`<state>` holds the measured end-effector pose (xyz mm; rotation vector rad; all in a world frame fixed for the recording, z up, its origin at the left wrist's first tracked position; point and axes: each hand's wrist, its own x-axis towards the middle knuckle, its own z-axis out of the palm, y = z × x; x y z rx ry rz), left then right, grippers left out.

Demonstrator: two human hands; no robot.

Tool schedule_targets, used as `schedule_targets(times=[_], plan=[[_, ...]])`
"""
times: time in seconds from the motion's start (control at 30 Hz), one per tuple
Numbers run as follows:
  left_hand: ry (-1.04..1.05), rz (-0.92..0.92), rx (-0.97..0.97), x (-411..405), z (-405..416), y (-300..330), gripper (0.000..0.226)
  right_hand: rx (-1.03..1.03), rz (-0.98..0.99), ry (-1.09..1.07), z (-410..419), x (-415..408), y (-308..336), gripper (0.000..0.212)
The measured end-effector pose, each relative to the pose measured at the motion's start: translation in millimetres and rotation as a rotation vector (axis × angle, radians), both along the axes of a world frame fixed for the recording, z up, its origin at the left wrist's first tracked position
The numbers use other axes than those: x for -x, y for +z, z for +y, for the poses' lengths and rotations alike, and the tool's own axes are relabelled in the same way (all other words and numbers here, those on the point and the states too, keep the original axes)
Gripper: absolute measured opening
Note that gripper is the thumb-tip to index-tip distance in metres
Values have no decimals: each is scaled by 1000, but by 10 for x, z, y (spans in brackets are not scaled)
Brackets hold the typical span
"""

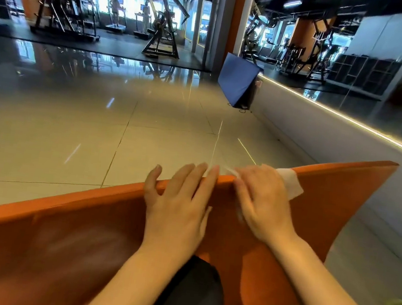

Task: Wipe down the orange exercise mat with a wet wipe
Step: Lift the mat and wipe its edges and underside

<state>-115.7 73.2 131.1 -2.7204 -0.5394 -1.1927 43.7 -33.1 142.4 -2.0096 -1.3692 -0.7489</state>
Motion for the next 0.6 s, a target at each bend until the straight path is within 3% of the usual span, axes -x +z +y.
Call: schedule_targets(times=[0.07, 0.13, 0.37, 0.6], plan=[[-17, -107, 34, -85, 7, -13, 40, 88, -33, 96, -62, -31, 19, 42], [-87, -153, 27, -35, 88, -48, 32, 172, -110, 109, -207, -208, 28, 40], [-260, -102, 20, 107, 463, 269, 28, 86, -174, -105, -736, -739, 187, 54], [-300, -1, 50, 389, 962, 521, 31, -13, -158, -132, -339, -292, 278, 58]])
